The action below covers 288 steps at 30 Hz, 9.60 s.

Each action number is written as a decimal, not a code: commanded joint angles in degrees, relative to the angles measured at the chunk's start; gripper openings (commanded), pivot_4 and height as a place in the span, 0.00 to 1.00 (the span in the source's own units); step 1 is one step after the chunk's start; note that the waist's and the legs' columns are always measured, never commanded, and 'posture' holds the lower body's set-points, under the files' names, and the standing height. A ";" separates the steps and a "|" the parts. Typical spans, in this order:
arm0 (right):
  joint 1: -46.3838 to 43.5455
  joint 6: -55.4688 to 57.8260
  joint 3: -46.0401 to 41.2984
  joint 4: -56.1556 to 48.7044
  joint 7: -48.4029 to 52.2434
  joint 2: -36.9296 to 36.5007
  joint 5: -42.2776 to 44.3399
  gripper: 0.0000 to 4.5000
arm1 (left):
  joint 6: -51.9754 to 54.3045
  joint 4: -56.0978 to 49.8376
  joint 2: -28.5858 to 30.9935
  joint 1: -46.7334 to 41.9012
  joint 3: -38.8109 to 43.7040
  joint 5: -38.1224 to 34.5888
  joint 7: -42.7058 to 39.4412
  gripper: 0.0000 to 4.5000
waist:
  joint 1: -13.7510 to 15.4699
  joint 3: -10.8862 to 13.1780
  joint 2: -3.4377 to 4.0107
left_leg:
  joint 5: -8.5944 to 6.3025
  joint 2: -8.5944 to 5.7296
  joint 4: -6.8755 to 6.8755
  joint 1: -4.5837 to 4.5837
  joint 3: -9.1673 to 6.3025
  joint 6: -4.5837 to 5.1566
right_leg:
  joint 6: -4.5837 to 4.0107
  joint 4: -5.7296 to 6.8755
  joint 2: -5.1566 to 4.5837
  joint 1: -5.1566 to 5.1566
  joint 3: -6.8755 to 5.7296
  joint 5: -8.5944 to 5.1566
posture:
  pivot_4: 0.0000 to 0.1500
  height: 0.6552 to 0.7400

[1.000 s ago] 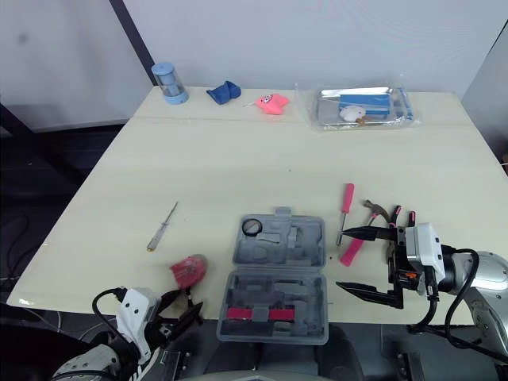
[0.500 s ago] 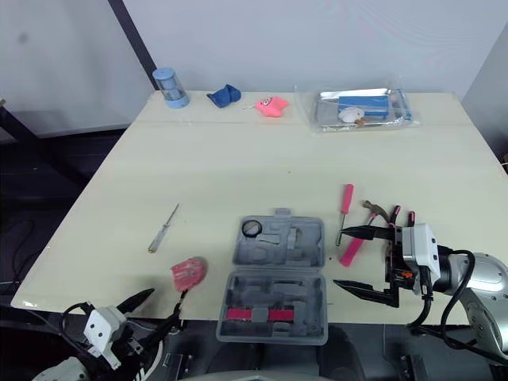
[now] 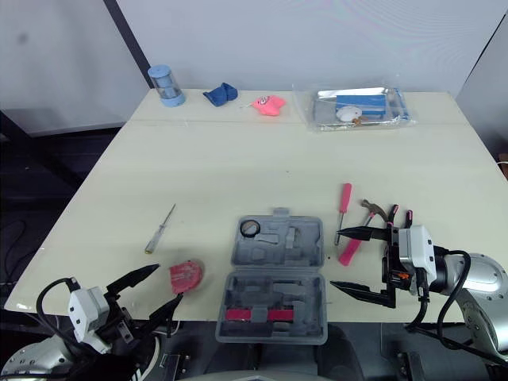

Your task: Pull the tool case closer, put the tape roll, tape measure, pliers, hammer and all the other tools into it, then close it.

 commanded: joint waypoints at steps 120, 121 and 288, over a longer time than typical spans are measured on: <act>-19.09 53.78 5.08 -1.19 -74.69 4.45 63.44 1.00 | 15.58 18.18 -13.67 -68.46 -33.96 18.50 -22.03 0.68 | -0.37 0.30 -0.10 | 0.02 -0.08 0.11 -0.30 -0.46 0.02 | -0.01 0.04 0.01 -0.04 -0.38 0.01 | 1.00 1.00; -19.32 53.52 5.46 -0.86 -75.88 4.28 64.63 0.95 | 15.35 18.52 -13.99 -68.54 -34.14 18.71 -21.89 0.68 | -0.37 0.30 -0.10 | 0.02 -0.08 0.12 -0.29 -0.45 0.02 | -0.01 0.05 0.01 -0.04 -0.37 0.01 | 1.00 1.00; -52.55 28.02 47.17 28.16 1.14 10.67 -54.41 0.66 | 31.37 -5.28 15.60 -31.98 0.22 -9.07 -25.18 1.00 | -0.56 0.87 0.03 | 0.02 -0.02 0.06 -0.34 -0.43 -0.01 | -0.05 0.13 0.03 -0.31 -0.42 0.02 | 1.00 1.00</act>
